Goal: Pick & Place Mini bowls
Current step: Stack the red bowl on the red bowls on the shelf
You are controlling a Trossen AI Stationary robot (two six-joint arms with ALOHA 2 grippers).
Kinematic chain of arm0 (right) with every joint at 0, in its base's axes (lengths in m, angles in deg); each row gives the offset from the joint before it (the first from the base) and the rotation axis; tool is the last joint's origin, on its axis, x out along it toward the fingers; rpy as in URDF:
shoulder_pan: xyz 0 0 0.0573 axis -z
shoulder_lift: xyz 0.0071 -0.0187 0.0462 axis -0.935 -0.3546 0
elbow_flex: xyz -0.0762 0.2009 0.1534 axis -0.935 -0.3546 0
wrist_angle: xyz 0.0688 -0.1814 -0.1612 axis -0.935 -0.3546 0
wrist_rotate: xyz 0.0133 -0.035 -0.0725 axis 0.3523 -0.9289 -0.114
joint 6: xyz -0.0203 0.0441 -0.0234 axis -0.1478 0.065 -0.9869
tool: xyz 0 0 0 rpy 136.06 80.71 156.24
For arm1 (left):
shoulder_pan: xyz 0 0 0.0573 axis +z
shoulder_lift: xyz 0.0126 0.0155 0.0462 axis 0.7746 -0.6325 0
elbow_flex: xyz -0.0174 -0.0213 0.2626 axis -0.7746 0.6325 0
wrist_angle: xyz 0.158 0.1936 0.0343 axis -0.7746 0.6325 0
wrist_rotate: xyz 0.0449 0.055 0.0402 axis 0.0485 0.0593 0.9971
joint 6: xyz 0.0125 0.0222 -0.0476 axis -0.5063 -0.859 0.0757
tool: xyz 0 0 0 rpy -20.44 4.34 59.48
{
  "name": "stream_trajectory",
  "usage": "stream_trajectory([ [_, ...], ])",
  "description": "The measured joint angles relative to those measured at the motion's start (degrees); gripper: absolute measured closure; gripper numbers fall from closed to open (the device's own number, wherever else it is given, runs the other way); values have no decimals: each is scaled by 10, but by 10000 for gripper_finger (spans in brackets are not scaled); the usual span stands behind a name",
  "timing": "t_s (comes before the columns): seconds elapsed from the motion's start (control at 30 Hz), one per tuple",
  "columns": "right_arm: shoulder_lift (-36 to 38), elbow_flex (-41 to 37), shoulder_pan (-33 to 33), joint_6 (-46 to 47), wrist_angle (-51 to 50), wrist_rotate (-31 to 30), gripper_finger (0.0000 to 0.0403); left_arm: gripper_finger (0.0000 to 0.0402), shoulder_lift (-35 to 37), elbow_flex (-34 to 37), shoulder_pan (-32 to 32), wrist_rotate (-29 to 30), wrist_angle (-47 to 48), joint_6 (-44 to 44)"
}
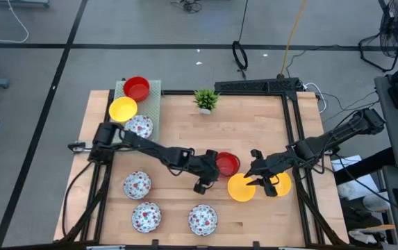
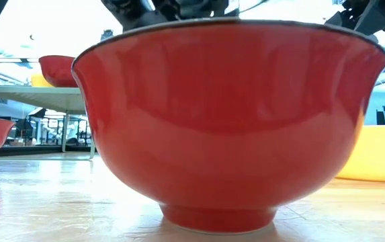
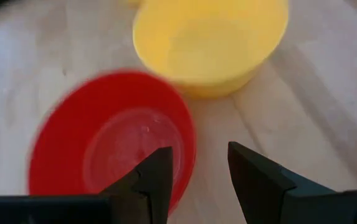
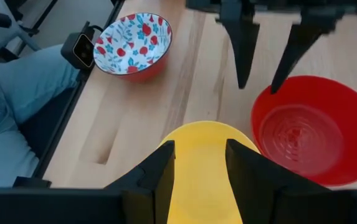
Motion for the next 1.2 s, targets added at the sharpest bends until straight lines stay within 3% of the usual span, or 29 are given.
stream_trajectory([
  [0.4, 0, 0, 0, -14, -1, -1, 273, 252, -17, 0, 28, 0, 14, 44],
  [0.6, 0, 0, 0, -19, -1, -2, 273, 315, -19, 0, 29, -12, 67, 44],
  [0.77, 0, 0, 0, -29, -1, -2, 273, 388, -17, -1, 29, -8, 53, 75],
  [0.9, 0, 0, 0, -29, -1, -2, 273, 390, -9, -1, 31, -8, 48, 95],
  [1.03, 0, 0, 0, -28, -1, -2, 273, 396, 31, 1, 30, 26, 82, 101],
  [1.2, 0, 0, 0, -29, -1, -3, 273, 392, 139, 1, 40, 116, 148, 95],
])
